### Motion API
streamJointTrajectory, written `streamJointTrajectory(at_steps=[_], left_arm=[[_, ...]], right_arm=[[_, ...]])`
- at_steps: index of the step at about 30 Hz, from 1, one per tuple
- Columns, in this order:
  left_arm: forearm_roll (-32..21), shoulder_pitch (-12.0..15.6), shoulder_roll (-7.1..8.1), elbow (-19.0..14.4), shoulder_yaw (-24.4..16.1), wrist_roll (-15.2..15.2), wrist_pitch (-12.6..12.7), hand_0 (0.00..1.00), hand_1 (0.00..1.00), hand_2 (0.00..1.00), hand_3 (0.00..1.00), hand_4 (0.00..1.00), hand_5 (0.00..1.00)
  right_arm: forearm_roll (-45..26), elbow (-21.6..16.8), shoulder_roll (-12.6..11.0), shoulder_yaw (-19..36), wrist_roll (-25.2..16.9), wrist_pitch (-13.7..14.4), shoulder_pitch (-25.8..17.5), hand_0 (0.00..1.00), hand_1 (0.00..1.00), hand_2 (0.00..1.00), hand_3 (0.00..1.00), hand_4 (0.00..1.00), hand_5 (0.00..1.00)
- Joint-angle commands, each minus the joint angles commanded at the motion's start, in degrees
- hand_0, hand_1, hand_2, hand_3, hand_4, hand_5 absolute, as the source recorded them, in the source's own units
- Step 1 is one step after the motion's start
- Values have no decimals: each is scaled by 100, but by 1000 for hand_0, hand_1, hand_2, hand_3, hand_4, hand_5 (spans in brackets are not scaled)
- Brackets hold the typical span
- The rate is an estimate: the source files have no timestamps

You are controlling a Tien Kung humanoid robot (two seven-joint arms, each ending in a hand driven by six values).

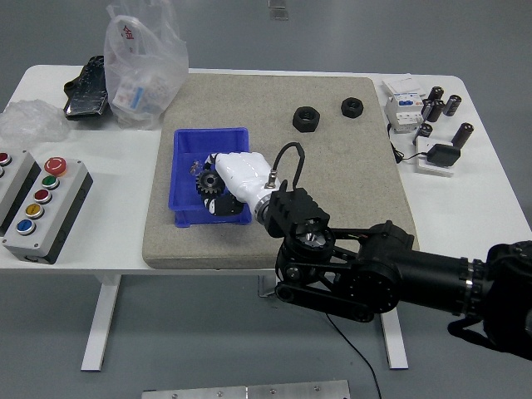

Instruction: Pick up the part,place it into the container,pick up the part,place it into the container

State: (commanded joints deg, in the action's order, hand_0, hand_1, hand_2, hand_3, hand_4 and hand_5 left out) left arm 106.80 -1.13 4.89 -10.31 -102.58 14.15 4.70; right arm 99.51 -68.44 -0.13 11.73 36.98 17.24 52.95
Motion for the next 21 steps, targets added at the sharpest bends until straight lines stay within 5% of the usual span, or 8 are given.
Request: streamJointTrajectory(at_steps=[10, 11, 21], left_arm=[[36, 3, 4, 0, -29, 1, 0, 740, 646, 613, 740, 749, 618], [41, 5, 4, 0, -35, 1, 0, 740, 646, 612, 741, 749, 617], [42, 12, 15, 0, -36, 0, 0, 740, 647, 613, 741, 749, 616]], right_arm=[[-15, 49, -14, 54, 0, 16, -9, 517, 592, 447, 679, 459, 36], [-22, 56, -16, 59, 0, 21, -11, 520, 672, 668, 740, 403, 154], [-70, 95, -24, 84, 0, 26, -30, 533, 683, 686, 749, 409, 177]])
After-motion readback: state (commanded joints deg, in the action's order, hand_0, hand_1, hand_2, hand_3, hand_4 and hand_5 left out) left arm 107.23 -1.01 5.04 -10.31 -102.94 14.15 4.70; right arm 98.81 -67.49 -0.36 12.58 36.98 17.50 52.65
